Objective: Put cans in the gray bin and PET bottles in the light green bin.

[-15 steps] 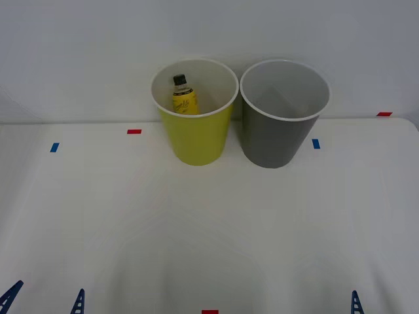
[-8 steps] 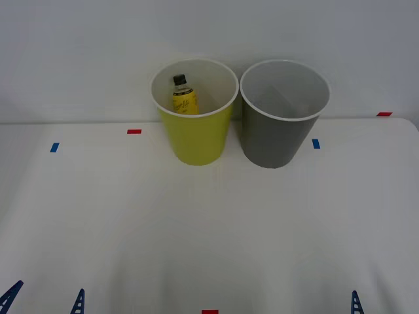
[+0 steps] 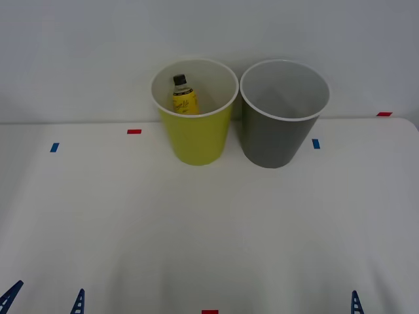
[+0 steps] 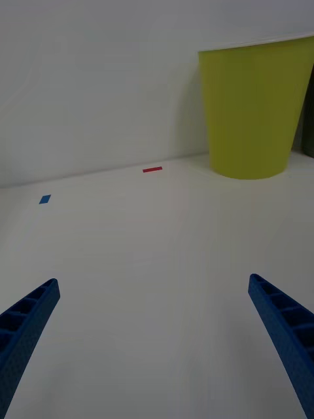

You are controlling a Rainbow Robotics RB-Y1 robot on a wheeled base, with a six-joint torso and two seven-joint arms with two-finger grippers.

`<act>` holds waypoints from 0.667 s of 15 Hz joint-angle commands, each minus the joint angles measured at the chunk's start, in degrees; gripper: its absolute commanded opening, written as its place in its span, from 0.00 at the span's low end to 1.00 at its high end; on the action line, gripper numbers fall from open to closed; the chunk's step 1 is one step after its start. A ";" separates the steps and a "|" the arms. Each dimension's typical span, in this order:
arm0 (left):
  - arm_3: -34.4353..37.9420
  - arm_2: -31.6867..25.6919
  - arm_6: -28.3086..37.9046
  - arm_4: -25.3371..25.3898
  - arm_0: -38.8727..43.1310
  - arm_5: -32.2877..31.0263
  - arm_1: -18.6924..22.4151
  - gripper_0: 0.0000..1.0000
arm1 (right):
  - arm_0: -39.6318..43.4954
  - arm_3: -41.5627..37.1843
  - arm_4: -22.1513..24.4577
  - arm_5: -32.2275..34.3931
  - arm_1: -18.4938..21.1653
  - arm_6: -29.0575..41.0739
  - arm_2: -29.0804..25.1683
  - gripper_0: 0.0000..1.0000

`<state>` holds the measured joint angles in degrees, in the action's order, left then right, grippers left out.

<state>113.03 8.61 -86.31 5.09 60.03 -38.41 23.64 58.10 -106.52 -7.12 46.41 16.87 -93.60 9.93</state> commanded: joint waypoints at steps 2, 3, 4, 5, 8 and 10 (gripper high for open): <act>0.00 0.00 0.00 0.01 0.00 0.01 0.00 1.00 | 0.00 0.00 0.00 0.00 0.00 0.00 0.00 1.00; 0.00 0.00 0.00 0.01 0.00 0.01 0.00 1.00 | 0.00 0.00 0.00 0.00 0.00 0.00 0.00 1.00; 0.00 0.00 0.00 0.01 0.00 0.01 0.00 1.00 | 0.00 0.00 0.00 0.00 0.00 0.00 0.00 1.00; 0.00 0.00 0.00 0.01 0.00 0.01 0.00 1.00 | 0.00 0.00 0.00 0.00 0.00 0.00 0.00 1.00; 0.00 0.00 0.00 0.01 0.00 0.01 0.00 1.00 | 0.00 0.00 0.00 0.00 0.00 0.00 0.00 1.00; 0.00 0.00 0.00 0.01 0.00 0.01 0.00 1.00 | 0.00 0.00 0.00 0.00 0.00 0.00 0.00 1.00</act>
<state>113.03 8.61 -86.31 5.09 60.03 -38.41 23.64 58.10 -106.52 -7.12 46.41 16.87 -93.60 9.93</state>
